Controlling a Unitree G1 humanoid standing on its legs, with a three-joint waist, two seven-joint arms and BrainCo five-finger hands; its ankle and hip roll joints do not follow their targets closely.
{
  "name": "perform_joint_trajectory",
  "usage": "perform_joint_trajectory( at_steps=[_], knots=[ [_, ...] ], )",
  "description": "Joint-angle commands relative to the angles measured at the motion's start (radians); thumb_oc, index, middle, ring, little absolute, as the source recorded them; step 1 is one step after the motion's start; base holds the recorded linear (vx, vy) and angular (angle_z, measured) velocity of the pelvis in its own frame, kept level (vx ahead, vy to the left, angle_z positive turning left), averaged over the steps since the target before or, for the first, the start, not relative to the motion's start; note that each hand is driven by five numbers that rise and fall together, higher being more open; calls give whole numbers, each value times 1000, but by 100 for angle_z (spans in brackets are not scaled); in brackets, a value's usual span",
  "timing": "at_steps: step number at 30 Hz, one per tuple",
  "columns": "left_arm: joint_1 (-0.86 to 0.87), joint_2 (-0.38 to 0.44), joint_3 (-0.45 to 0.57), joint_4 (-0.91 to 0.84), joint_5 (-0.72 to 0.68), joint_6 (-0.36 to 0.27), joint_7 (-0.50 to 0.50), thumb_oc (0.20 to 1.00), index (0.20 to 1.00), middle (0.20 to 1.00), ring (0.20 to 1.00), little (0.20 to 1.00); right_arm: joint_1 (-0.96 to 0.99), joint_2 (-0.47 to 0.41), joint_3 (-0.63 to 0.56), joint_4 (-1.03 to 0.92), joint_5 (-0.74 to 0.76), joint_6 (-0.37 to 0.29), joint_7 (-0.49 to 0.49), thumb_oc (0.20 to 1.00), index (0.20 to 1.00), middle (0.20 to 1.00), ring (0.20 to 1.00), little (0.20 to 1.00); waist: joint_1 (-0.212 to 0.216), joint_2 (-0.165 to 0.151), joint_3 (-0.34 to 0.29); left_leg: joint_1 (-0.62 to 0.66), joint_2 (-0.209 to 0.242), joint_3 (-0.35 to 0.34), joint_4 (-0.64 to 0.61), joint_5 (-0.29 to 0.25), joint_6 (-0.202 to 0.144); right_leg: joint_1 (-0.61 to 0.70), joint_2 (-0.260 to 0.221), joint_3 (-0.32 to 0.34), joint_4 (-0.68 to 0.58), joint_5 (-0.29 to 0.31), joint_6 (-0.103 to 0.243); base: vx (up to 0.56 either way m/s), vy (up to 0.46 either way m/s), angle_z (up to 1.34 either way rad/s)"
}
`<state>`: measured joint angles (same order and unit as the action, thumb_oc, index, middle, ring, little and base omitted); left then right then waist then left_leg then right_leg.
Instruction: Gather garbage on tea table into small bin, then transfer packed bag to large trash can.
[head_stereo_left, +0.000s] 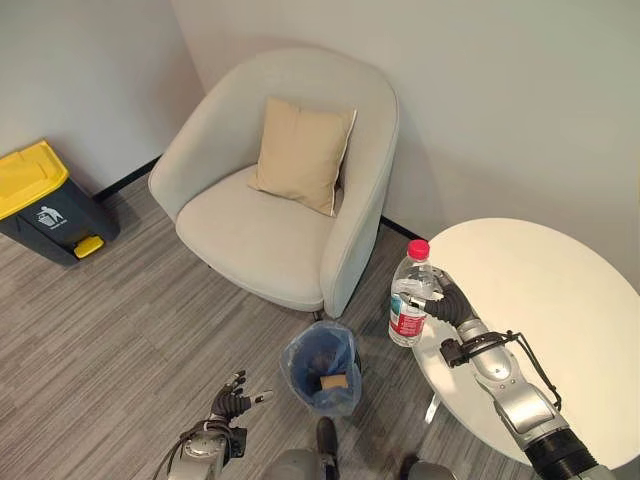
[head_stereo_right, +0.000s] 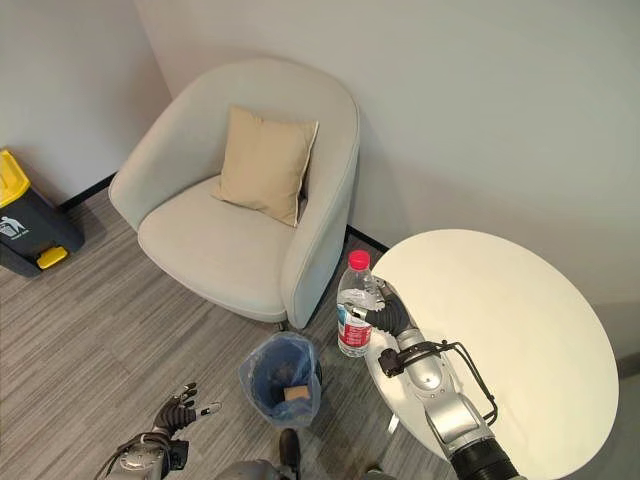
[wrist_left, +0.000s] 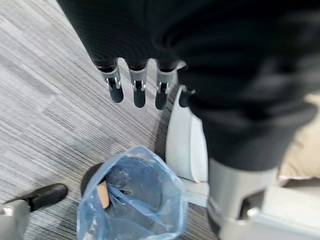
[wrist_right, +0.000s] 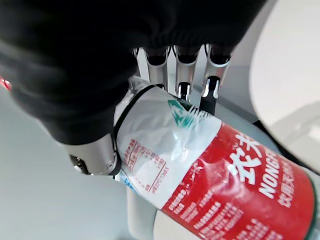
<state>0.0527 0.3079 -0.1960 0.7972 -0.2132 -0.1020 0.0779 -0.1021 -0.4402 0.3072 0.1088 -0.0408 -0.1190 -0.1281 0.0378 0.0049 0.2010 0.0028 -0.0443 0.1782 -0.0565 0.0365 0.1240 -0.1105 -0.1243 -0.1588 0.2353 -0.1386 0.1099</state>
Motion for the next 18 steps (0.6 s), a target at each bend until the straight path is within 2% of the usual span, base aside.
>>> perform_joint_trajectory(
  at_steps=[1,5,10,13,14,18],
  knots=[
    [8,11,-4,-30,40,-23,0,1000,1000,1000,1000,1000,-59,-24,-14,-55,-16,-41,-13,200,200,200,200,200,0,-8,3,-26,12,-31,96,-98,-94,29,53,-9,-90,41,-9,23,-5,85],
    [9,8,-10,-19,62,-24,-11,1000,1000,1000,1000,1000,-35,-38,-12,-58,-29,-43,0,200,200,200,200,200,-8,-19,8,-35,-17,-92,113,-97,-92,28,67,34,-103,54,-18,39,-37,41],
    [46,8,-1,-11,72,-18,-21,1000,1000,1000,1000,1000,-14,-62,9,-56,-43,-39,27,200,200,200,200,200,0,-13,-15,-25,-21,-126,97,-91,-116,77,76,14,-164,57,-30,73,-90,50],
    [46,11,-7,-29,70,-15,-23,1000,1000,1000,1000,1000,-16,-86,22,-53,-40,-39,38,200,200,200,200,200,2,-16,10,-76,-32,-142,180,-97,-152,94,70,-6,-199,60,-41,-17,-104,48],
    [46,11,-7,-30,70,-15,-23,1000,1000,1000,1000,1000,-18,-86,23,-51,-40,-40,38,200,200,200,200,200,-2,-15,9,-81,-32,-145,188,-100,-152,95,71,-10,-200,61,-41,-46,-60,94],
    [39,8,-14,-33,78,-11,-25,1000,1000,1000,1000,1000,-30,-105,36,-36,-47,-36,36,200,200,200,200,200,-10,-24,26,-124,19,-96,262,-117,-168,114,45,-47,-218,60,-48,-22,9,54]
  ],
)
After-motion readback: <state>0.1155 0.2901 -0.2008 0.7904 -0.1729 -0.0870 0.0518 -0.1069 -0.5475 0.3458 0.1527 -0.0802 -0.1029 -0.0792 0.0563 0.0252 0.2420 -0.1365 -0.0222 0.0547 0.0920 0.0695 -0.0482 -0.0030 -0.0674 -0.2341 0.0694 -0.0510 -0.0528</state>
